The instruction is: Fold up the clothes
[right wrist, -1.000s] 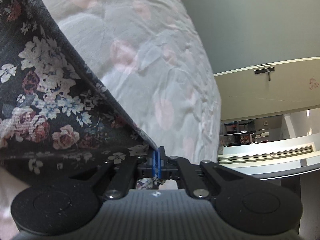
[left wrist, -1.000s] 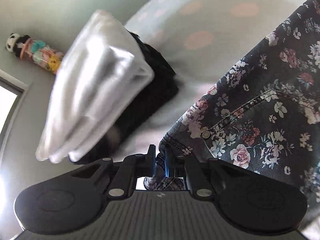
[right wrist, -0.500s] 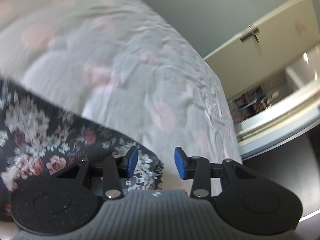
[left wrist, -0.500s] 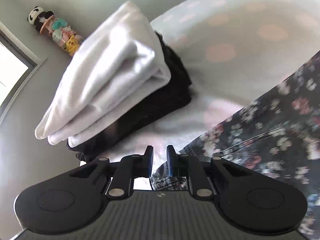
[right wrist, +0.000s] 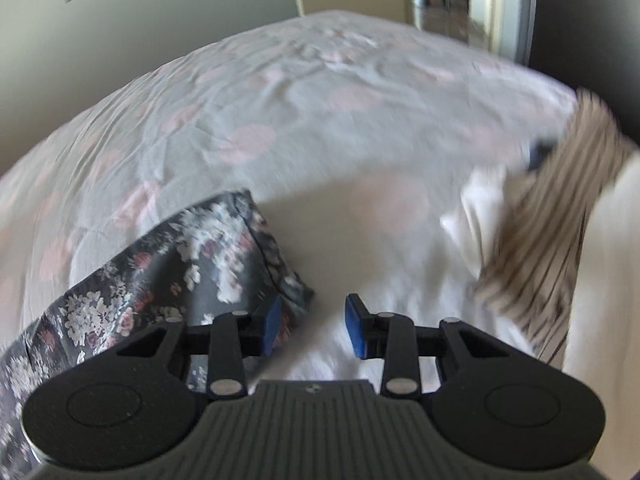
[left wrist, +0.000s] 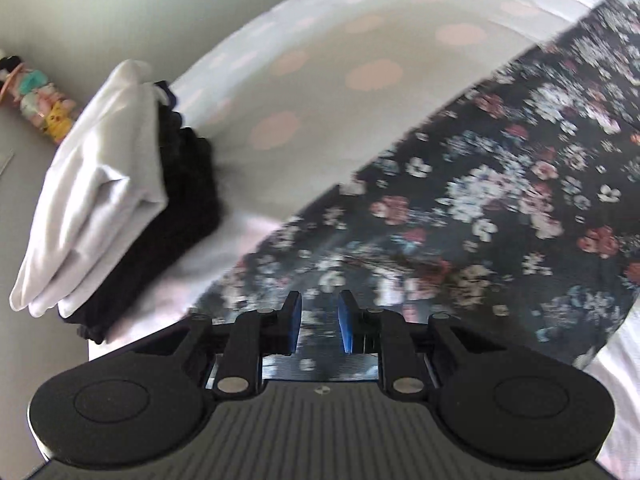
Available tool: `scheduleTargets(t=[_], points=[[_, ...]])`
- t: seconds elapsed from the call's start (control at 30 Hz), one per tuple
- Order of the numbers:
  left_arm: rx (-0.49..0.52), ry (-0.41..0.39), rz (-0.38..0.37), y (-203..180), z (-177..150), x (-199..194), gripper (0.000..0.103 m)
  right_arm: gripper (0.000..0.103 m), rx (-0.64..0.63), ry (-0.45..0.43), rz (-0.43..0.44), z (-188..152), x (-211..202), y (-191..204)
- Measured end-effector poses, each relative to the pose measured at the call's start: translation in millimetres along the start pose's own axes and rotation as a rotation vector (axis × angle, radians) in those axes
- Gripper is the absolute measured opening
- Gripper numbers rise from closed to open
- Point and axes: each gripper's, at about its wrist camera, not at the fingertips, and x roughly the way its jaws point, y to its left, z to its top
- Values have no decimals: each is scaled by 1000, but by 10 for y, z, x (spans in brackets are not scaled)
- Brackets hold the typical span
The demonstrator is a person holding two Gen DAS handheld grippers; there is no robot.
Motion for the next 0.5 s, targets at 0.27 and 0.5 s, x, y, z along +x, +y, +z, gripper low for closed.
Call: scheduleTargets(t=[0.27,0.5], points=[[21,77,-1,-316,120,273,24,38,123,-16,115,-127,290,-154],[24,122,37,-460,134,460,24,38,189,-60,234,113,321,-121]])
